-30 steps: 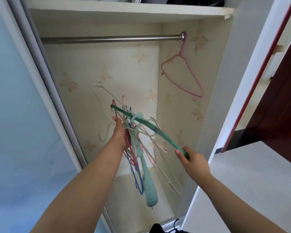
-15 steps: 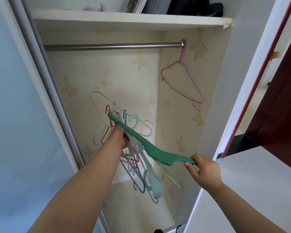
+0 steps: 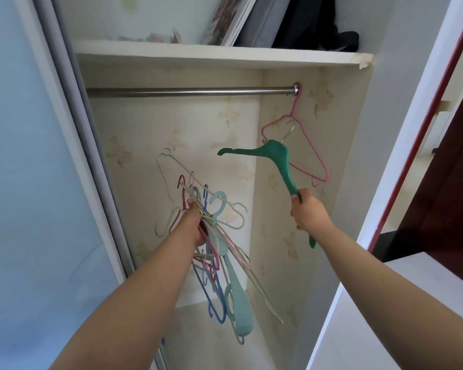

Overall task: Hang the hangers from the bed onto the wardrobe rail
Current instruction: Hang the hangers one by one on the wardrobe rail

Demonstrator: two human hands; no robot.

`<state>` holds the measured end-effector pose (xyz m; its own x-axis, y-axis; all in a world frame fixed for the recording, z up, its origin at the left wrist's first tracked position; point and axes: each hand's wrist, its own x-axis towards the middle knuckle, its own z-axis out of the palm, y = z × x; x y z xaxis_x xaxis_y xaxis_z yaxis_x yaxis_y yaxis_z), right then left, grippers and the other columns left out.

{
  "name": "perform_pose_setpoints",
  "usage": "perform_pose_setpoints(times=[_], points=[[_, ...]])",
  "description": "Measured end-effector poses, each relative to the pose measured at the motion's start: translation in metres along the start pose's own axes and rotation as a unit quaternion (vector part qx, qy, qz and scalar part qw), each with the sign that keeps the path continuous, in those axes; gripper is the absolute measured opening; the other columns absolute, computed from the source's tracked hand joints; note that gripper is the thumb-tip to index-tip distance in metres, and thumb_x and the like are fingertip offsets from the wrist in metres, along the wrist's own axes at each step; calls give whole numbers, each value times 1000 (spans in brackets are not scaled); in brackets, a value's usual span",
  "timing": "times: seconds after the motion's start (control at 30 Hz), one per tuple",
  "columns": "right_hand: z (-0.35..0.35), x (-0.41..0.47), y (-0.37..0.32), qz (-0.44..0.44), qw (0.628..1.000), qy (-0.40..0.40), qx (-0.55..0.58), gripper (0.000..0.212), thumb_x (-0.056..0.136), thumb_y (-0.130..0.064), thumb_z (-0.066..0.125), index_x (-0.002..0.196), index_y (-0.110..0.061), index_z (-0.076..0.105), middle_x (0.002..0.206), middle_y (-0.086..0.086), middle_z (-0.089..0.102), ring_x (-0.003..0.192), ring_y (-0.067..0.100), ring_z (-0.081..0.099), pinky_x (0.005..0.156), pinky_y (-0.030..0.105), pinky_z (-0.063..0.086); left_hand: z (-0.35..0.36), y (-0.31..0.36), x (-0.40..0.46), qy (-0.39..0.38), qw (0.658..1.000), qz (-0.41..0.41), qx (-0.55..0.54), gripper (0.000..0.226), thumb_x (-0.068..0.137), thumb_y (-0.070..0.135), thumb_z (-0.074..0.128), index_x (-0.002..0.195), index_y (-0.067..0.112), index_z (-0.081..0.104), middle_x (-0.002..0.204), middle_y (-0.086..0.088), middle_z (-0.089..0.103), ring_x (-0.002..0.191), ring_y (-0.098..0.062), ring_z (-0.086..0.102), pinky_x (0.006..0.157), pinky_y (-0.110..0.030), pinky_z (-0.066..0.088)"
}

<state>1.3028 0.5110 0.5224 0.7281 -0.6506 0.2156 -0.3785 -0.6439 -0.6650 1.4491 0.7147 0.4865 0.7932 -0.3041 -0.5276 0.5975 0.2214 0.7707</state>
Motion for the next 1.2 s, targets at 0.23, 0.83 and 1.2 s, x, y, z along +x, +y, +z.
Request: perform_pose_setpoints(times=[0.23,0.83,1.2], points=[[-47,79,-69,6,999,-6,-50,29,97,-6,34,118,7,49,100,23,57,81,39,60,68,40,51,12,11,-8,-42,997,47,43,58,92,65,37,82,12,58,67,-9,56,52,-21,54,39,-22,49],[-70,137,-48,31,995,13,90,45,94,-1,32,137,-12,42,113,23,59,57,28,60,56,37,56,5,7,-13,-73,993,64,69,68,78,78,41,102,19,65,77,-12,61,55,-23,57,53,-29,52],[-18,3,-77,-284,951,37,-112,58,92,-51,46,138,-16,39,134,8,46,109,28,56,86,41,50,15,-7,-21,-64,993,53,87,58,84,69,50,89,14,65,72,-8,68,62,-22,63,57,-30,53]])
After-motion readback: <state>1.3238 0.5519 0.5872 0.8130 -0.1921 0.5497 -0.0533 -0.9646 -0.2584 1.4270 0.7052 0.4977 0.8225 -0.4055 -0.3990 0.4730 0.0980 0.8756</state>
